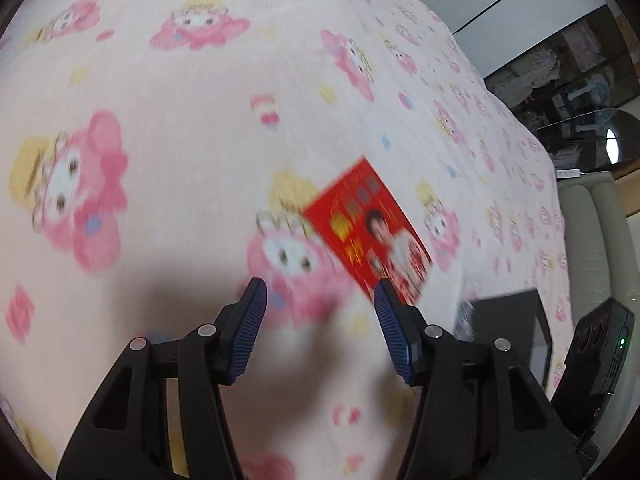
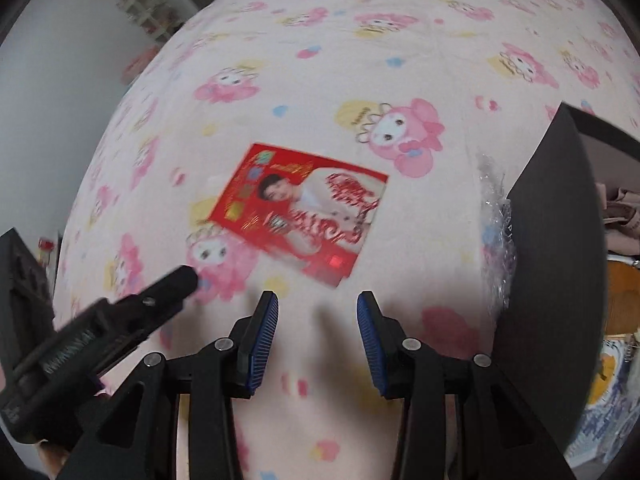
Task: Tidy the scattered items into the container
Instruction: 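Move both grippers out of the box toward the red card, then pinch the red card between both grippers and lift it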
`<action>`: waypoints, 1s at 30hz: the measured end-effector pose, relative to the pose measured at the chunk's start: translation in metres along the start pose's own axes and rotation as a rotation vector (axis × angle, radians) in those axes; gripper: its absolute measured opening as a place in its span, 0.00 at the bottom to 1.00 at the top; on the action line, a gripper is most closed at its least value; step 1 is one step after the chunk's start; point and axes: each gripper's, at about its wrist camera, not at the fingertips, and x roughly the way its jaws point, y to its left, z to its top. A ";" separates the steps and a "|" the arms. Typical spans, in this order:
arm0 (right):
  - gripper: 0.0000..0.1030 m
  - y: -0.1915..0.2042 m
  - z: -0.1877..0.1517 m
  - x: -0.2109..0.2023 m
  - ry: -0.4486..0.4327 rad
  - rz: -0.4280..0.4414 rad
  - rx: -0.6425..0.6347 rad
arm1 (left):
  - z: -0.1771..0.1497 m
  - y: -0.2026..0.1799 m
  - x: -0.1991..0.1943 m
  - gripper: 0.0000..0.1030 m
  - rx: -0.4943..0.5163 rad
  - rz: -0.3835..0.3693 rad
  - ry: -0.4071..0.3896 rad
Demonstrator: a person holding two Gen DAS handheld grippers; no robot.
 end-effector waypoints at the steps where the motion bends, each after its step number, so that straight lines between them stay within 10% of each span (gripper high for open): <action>1: 0.36 -0.007 0.005 0.006 -0.007 0.004 0.043 | 0.009 0.000 0.004 0.55 0.009 0.006 -0.009; 9: 0.39 -0.027 0.040 0.056 0.027 0.024 0.157 | 0.065 -0.001 0.059 0.54 0.008 -0.029 0.026; 21: 0.43 -0.021 0.008 0.040 0.113 0.123 0.095 | 0.004 0.003 0.044 0.55 0.076 0.006 0.183; 30: 0.44 -0.027 0.005 0.055 0.075 0.061 0.096 | 0.014 -0.008 0.052 0.50 0.096 0.059 0.113</action>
